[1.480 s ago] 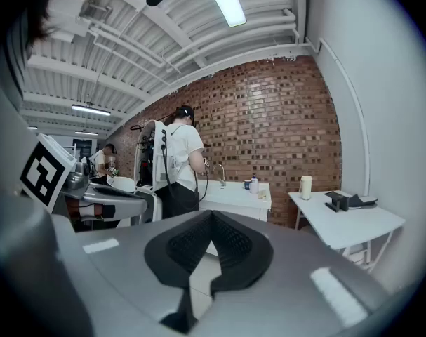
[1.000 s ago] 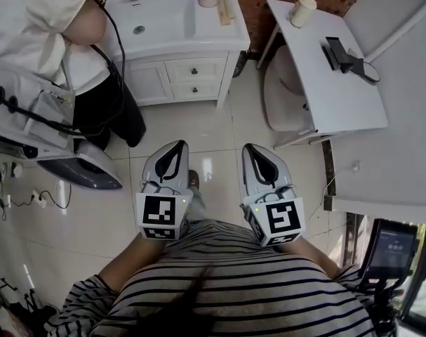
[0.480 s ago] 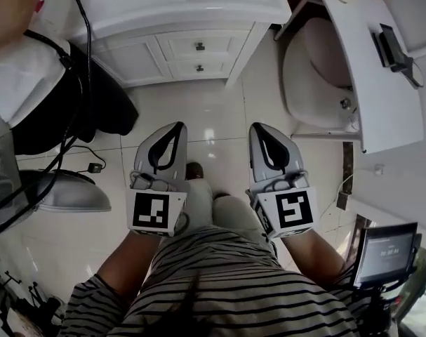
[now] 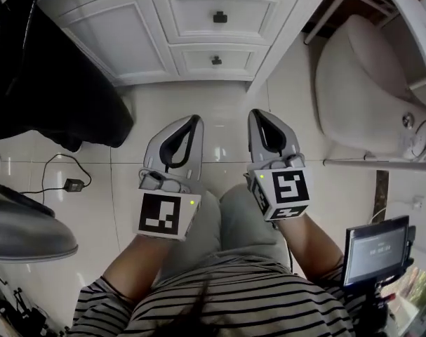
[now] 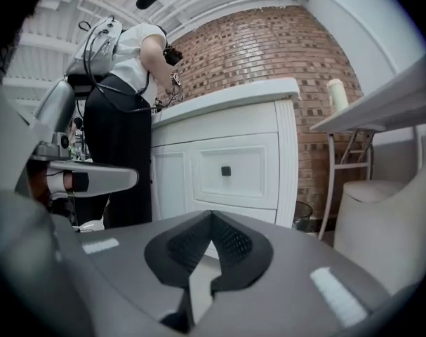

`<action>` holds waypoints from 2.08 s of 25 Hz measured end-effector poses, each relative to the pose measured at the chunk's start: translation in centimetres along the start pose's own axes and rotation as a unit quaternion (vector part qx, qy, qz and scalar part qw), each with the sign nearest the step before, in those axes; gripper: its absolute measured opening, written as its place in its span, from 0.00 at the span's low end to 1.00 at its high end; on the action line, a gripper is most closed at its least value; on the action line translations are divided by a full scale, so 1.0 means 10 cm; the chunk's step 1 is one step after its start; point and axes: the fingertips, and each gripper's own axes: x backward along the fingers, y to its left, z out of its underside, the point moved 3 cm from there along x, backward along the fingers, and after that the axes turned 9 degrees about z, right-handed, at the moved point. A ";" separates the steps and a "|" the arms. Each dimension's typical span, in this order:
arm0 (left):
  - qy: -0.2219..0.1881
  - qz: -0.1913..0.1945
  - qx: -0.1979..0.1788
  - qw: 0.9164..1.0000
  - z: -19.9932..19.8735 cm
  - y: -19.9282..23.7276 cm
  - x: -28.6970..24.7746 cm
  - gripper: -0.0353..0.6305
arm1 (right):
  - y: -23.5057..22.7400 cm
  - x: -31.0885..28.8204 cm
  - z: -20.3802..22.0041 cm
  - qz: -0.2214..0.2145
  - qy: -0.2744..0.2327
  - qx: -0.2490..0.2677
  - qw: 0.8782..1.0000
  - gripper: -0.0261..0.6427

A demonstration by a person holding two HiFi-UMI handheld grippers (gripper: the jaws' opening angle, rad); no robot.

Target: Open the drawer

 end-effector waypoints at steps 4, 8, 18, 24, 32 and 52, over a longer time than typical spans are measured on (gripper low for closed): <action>-0.014 -0.009 -0.001 1.000 0.29 0.10 -0.08 0.08 | 0.14 -0.31 0.37 -0.014 -0.008 0.004 1.000 0.04; 0.008 -0.006 -0.002 1.000 0.55 0.21 -0.25 0.08 | 0.14 -0.76 0.56 0.002 -0.012 0.005 1.000 0.04; 0.027 0.015 0.020 0.999 0.87 0.20 -0.45 0.08 | 0.18 -2.08 0.89 0.001 0.029 0.080 0.996 0.31; 0.055 0.018 -0.020 0.998 0.86 0.27 -0.40 0.08 | 0.21 -2.49 1.15 0.022 0.054 0.101 0.993 0.31; 0.061 0.007 -0.033 0.998 0.88 0.36 -0.36 0.08 | 0.09 -2.71 1.23 0.052 0.073 0.043 0.995 0.29; 0.053 -0.012 -0.045 0.998 0.81 0.39 -0.38 0.08 | 0.24 -2.41 1.31 0.026 0.085 0.102 0.991 0.21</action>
